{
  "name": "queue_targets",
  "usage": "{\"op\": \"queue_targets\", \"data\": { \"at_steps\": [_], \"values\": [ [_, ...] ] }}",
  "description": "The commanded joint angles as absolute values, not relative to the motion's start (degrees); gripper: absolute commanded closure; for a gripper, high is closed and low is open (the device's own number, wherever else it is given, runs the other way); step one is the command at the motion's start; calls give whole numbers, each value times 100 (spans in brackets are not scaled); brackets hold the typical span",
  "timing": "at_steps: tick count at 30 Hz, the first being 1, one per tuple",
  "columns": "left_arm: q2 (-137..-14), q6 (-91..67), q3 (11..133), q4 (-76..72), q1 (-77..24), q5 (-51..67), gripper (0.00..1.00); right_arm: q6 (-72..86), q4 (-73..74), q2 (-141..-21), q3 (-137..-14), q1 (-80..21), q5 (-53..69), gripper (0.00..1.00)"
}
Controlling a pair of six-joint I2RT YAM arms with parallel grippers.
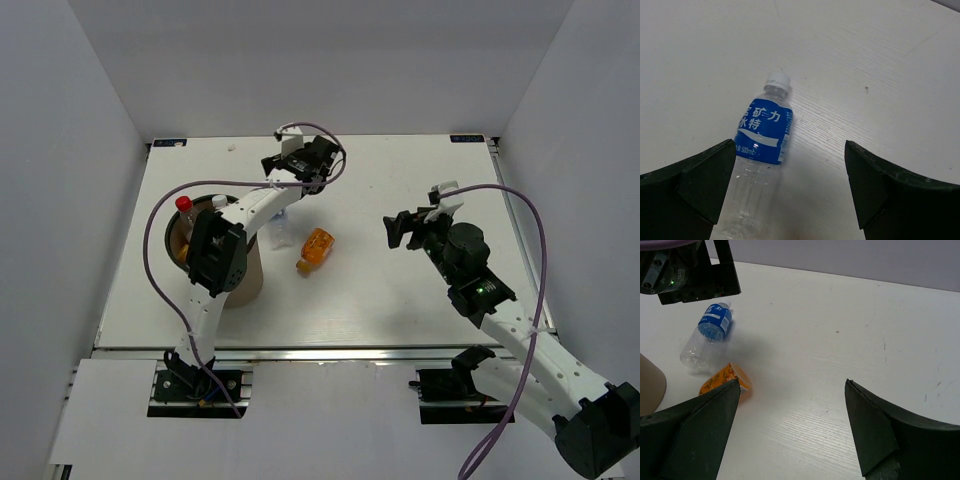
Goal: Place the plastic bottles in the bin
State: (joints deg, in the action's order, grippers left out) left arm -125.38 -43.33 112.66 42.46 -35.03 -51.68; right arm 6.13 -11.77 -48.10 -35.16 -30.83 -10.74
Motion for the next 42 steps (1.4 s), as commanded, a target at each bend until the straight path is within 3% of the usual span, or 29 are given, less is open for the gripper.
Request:
{"op": "queue_targets", "data": {
  "at_steps": [1,15,28,42],
  "values": [
    [-12453,-4920,11128,4333,-3358,-5352,2,756,-1424,-4834,-3498,-2997,-853,11],
    [-13149,-5686,11251,4904,-3147,-5405,2,809,-1441,-4922,-3489,-2944,-852,11],
    [-13035,-5344,10635,4158,-3015,-4729,3,861,-1459,-4825,-3454,-2936,-949,11],
    [-11586,-4335,9264,2550,-3032,-3947,40,870,-1521,-4728,-3401,-2927,-1011,11]
  ]
}}
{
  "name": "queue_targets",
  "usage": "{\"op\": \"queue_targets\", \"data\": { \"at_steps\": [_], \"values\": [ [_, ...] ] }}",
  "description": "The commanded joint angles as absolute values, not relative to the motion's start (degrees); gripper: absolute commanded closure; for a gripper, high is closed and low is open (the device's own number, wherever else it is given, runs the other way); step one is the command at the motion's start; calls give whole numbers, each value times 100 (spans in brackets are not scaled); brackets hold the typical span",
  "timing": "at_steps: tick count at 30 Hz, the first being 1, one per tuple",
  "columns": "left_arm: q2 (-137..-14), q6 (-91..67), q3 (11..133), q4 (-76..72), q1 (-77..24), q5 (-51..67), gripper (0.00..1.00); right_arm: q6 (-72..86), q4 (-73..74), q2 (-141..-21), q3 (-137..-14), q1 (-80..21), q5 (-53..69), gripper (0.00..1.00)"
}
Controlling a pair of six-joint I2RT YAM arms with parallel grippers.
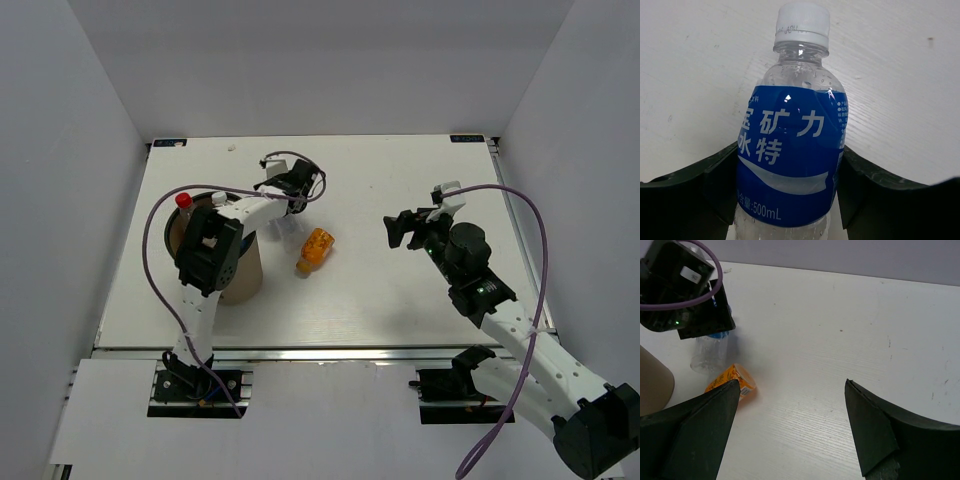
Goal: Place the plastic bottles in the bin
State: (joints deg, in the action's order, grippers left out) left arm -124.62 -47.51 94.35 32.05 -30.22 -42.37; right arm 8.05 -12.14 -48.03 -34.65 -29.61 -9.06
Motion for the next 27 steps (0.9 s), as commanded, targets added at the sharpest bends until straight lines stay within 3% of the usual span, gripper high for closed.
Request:
{"op": "queue_targets", "data": {
  "at_steps": [1,7,16,21,27],
  "values": [
    [-11453,-4142,9090,2166,-3041,-3807,43,861,-1521,-4729,-3410,-2927,-1002,11],
    [-10486,-2357,8464,573,-3138,-2059,44,826,-1494,-4667,-3410,-2918,-1002,11],
    [-8923,-1407,8096,-726,-3138,-871,46,747,-1538,-4702,-3392,-2918,-940,11],
    [-7236,-1073,6989,-1643,-3138,-1440,52,782,-1538,-4816,-3436,-2909,-800,11],
    [-5856,-475,5740,-2495,-3138,-2223,53,738,-1521,-5001,-3498,-2900,-817,11]
  ]
}}
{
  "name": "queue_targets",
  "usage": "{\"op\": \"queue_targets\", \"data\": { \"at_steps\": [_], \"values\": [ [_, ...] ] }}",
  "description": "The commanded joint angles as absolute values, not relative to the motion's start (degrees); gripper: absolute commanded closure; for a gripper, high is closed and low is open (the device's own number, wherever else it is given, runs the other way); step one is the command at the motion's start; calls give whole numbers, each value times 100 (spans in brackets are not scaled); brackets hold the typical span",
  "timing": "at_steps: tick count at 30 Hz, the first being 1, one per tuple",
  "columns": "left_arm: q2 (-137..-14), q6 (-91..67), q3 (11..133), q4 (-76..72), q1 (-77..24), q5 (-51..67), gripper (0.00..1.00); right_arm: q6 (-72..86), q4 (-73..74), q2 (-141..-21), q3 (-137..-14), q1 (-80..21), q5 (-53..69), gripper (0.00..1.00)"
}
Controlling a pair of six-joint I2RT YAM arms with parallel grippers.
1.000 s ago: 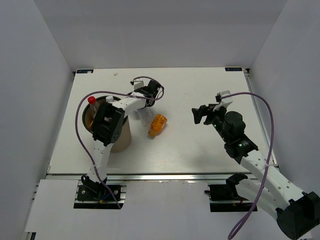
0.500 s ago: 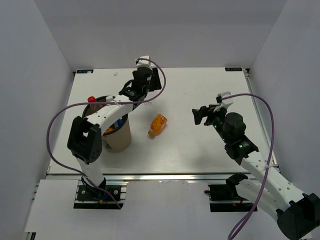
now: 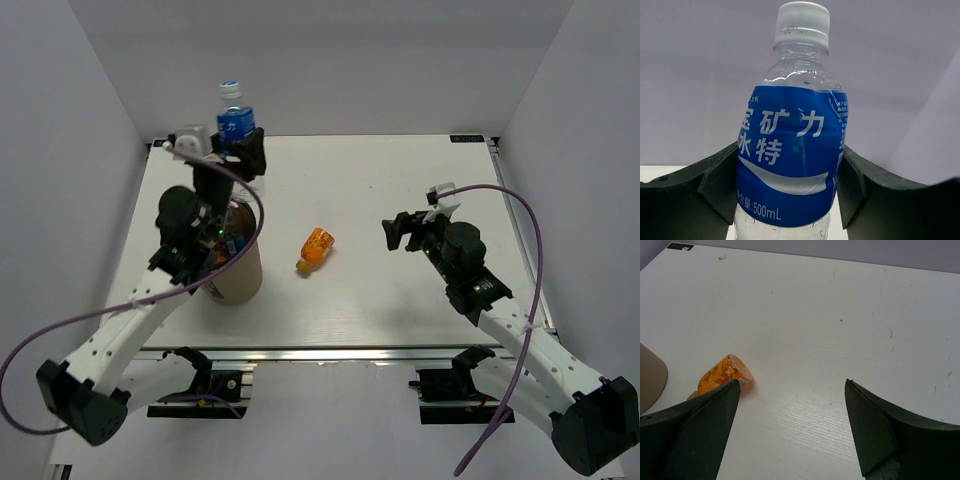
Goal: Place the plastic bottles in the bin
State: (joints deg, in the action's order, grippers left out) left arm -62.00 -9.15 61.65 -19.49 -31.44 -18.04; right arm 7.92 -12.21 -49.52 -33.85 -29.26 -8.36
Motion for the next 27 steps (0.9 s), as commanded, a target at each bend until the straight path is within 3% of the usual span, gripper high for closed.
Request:
{"op": "queue_targets", "data": {
  "at_steps": [1,10,27],
  "values": [
    [-5740,-440,5626,-2470,-3138,-2285,53,721,-1521,-5027,-3515,-2900,-826,10],
    [-4642,-246,3903,-3682,-3129,-3119,55,624,-1494,-5168,-3577,-2900,-765,11],
    [-3832,-721,2805,-3119,-3129,-3208,55,580,-1450,-5291,-3604,-2900,-659,11]
  ]
}}
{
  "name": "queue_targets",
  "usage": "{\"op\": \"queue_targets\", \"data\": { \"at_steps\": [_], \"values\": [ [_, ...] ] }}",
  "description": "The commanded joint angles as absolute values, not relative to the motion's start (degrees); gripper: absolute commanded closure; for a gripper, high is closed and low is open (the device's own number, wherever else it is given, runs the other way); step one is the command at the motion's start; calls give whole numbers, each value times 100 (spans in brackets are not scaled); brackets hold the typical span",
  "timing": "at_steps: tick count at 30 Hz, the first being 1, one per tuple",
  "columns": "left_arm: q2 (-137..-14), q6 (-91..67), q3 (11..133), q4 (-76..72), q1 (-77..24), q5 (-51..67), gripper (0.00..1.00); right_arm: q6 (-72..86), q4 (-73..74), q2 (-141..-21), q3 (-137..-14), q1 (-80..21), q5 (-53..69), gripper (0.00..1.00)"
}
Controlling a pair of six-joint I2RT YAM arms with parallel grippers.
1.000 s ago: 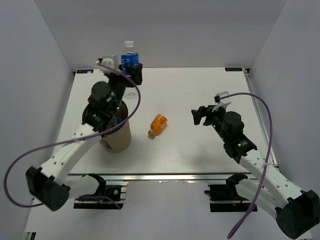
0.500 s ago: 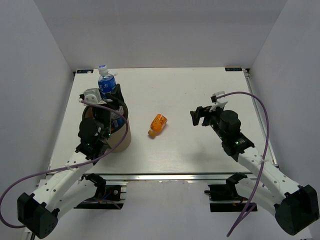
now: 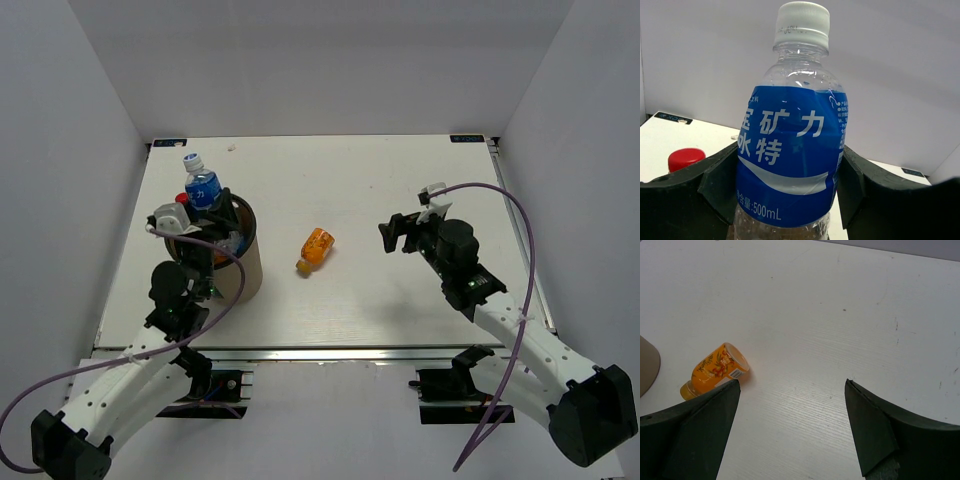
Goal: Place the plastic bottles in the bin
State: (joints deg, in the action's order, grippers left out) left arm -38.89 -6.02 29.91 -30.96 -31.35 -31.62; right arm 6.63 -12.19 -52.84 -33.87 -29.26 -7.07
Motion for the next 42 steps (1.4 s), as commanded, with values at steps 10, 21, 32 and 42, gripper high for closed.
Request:
{"op": "queue_targets", "data": {
  "at_steps": [10,21,32,42],
  "values": [
    [-4070,-790,2207,-3234,-3129,-2680,50,554,-1494,-5361,-3586,-2900,-650,10],
    [-3788,-984,2074,-2619,-3129,-2452,15,589,-1485,-5520,-3621,-2900,-519,11],
    [-3770,-1011,2610,-2531,-3129,-2284,2,536,-1406,-5669,-3700,-2900,-211,11],
    [-4605,-686,3120,-2786,-3129,-2434,2,510,-1389,-5634,-3691,-2892,-237,11]
  ]
}}
